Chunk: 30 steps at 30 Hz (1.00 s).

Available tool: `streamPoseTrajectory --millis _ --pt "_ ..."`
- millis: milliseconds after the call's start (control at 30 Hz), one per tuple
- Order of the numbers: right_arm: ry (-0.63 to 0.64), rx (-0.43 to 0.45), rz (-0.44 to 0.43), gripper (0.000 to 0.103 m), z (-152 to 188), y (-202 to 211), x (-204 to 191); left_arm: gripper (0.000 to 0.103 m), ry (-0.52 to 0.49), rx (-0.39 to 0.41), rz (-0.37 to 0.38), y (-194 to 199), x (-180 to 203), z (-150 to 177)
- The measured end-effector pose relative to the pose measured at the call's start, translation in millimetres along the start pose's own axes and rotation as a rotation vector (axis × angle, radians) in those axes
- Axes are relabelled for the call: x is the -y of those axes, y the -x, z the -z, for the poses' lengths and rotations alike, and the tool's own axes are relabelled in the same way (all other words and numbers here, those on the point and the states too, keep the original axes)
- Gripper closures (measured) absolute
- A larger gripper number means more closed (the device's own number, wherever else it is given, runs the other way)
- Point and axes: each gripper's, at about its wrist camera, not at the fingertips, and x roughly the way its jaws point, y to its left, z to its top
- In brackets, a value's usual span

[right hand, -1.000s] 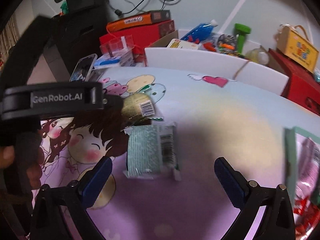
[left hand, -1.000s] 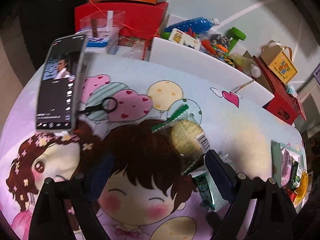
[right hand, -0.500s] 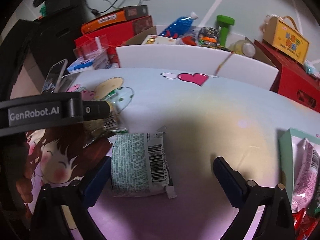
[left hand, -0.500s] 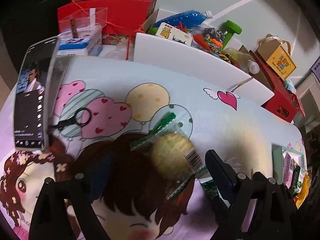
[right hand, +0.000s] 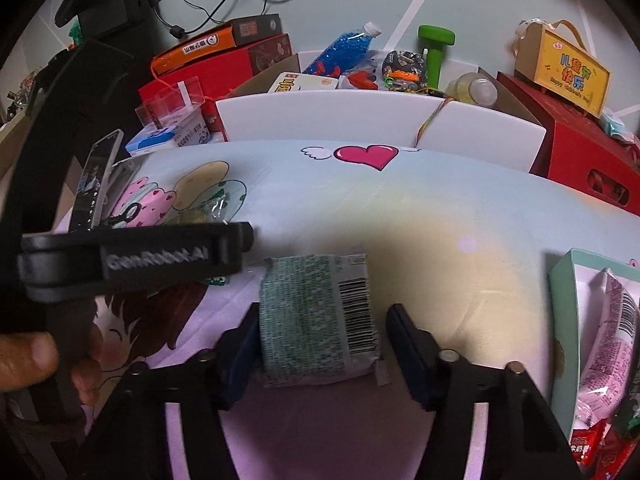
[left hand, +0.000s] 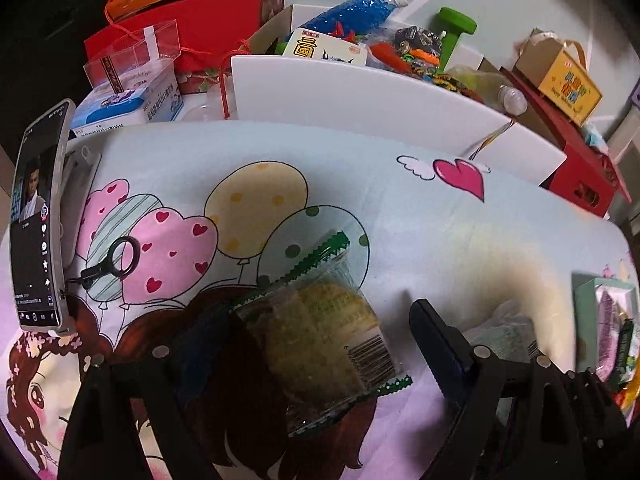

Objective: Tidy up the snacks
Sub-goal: 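Grasp the clear round-cookie bag with the left tool while the right tool grasps the mint-green barcode packet, then carry the cookie bag with the left tool while the right tool carries the mint-green packet over the tray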

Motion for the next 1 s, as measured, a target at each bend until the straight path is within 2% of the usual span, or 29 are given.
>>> streamPoseTrajectory --millis 67,267,367,667,1000 --pt "-0.001 0.002 -0.001 0.045 0 1 0 0.028 -0.003 0.012 -0.033 1 0 0" --pt "-0.007 0.002 -0.015 0.047 0 3 2 0.039 0.036 0.028 -0.022 6 -7 1" --pt "-0.012 0.0 -0.022 0.048 2 5 3 0.052 0.048 0.034 -0.032 9 -9 3" --pt "-0.025 -0.011 -0.051 0.049 15 24 3 0.052 0.093 0.028 -0.002 28 -6 23" --pt "-0.057 0.037 -0.071 0.049 33 83 15 0.052 0.137 0.049 0.03 73 9 47"
